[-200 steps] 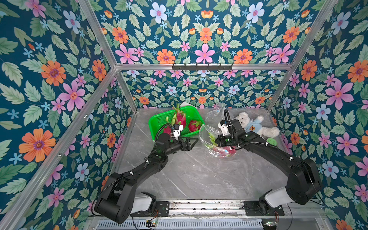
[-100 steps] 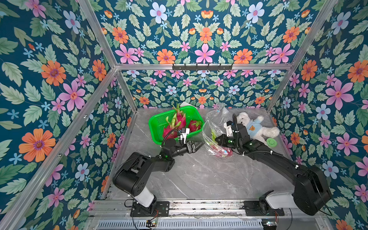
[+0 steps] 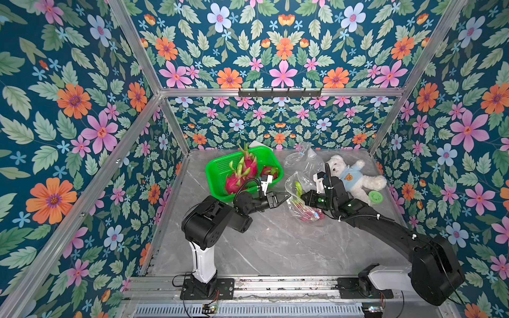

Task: Open the zip-top bag and take out the dragon fruit
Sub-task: Pick up the dragon fruit from the zipper food storage bag.

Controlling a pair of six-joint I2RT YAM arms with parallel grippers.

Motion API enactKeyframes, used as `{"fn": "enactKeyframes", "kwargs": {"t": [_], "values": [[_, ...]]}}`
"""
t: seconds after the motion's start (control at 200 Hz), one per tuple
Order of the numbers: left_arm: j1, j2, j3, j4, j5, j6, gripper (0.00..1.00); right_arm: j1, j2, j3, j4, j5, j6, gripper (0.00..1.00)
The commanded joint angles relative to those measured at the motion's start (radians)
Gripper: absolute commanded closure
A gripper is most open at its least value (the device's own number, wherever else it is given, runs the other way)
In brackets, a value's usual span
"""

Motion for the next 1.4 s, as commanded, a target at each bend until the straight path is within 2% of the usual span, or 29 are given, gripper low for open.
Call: {"fn": "enactKeyframes", "kwargs": {"t": [0.0, 0.145, 0.255, 0.35, 0.43, 0.555, 0.82, 0.95, 1.095, 1.27, 1.395], "values": [[-0.002, -0.003, 0.008, 0.06, 0.001, 0.007, 1.0, 0.0, -0.009, 0.0, 0.038, -0.016, -0.028, 1.0], [-0.002, -0.003, 0.029, -0.004, -0.002, 0.045, 1.0, 0.0, -0.026, -0.012, 0.009, -0.053, -0.085, 1.0], [-0.002, -0.003, 0.047, -0.041, 0.004, 0.065, 1.0, 0.0, -0.056, -0.012, -0.05, -0.07, -0.17, 0.75], [-0.001, -0.002, 0.056, -0.069, 0.009, 0.079, 1.0, 0.0, -0.078, -0.013, -0.102, -0.069, -0.236, 0.62], [-0.002, 0.001, 0.061, -0.079, 0.014, 0.081, 1.0, 0.001, -0.09, -0.01, -0.145, -0.078, -0.289, 0.57], [-0.003, 0.004, 0.065, -0.081, 0.017, 0.077, 1.0, 0.0, -0.093, -0.028, -0.16, -0.089, -0.329, 0.55], [-0.016, 0.006, 0.084, -0.083, 0.031, 0.063, 1.0, 0.005, -0.032, -0.036, -0.109, -0.028, -0.388, 0.52], [-0.025, 0.004, 0.091, -0.082, 0.035, 0.06, 1.0, 0.028, 0.015, 0.001, -0.099, 0.051, -0.435, 0.42], [-0.035, 0.001, 0.096, -0.084, 0.043, 0.057, 1.0, 0.049, 0.062, 0.04, -0.081, 0.145, -0.478, 0.42], [-0.039, 0.004, 0.102, -0.086, 0.046, 0.055, 1.0, 0.074, 0.122, 0.075, -0.04, 0.109, -0.499, 0.42], [-0.038, 0.003, 0.103, -0.08, 0.045, 0.052, 1.0, 0.1, 0.177, 0.094, -0.044, 0.14, -0.502, 0.42]]}}
